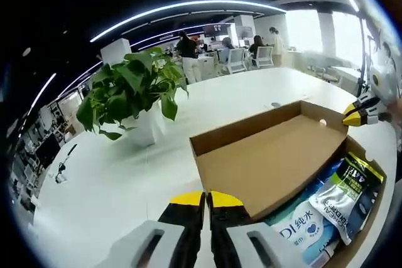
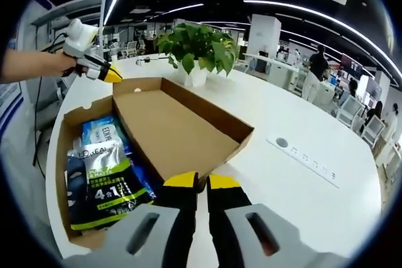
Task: Operate the shoe box by opening the lid, removing the specified soft item, and placing it in the target area until the item is outside and the box remains undamaged.
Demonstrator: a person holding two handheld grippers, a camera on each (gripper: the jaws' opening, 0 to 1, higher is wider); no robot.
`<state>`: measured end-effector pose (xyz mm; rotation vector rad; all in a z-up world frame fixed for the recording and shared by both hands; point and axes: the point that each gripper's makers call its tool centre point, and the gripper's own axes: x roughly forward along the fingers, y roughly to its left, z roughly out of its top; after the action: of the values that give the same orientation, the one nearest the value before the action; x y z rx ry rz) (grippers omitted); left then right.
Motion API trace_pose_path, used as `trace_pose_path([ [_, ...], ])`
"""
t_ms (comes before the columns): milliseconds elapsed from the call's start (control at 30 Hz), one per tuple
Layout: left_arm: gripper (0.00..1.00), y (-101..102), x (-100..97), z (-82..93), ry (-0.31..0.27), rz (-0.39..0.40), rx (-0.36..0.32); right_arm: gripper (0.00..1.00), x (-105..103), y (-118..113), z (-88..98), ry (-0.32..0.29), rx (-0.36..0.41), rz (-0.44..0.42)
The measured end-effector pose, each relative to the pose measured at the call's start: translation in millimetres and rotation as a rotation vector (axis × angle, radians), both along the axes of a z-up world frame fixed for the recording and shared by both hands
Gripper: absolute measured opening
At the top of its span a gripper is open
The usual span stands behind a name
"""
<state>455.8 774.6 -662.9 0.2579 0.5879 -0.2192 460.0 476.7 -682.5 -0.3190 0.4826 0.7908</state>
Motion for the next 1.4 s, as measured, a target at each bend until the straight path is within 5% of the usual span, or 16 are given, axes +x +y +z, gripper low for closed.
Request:
trace_pose_path([
  [1067,0.02,-2.6,4.9,-6.9,0.031,-0.017,0.031,0.04,5.3,1.0,-5.0,0.059,0.004,-0.051],
  [1400,0.07,-17.6,1.0,8.9,0.013,-0.047,0.04,0.16,2.5,-1.6,4.0,0.059,0.024,-0.074],
])
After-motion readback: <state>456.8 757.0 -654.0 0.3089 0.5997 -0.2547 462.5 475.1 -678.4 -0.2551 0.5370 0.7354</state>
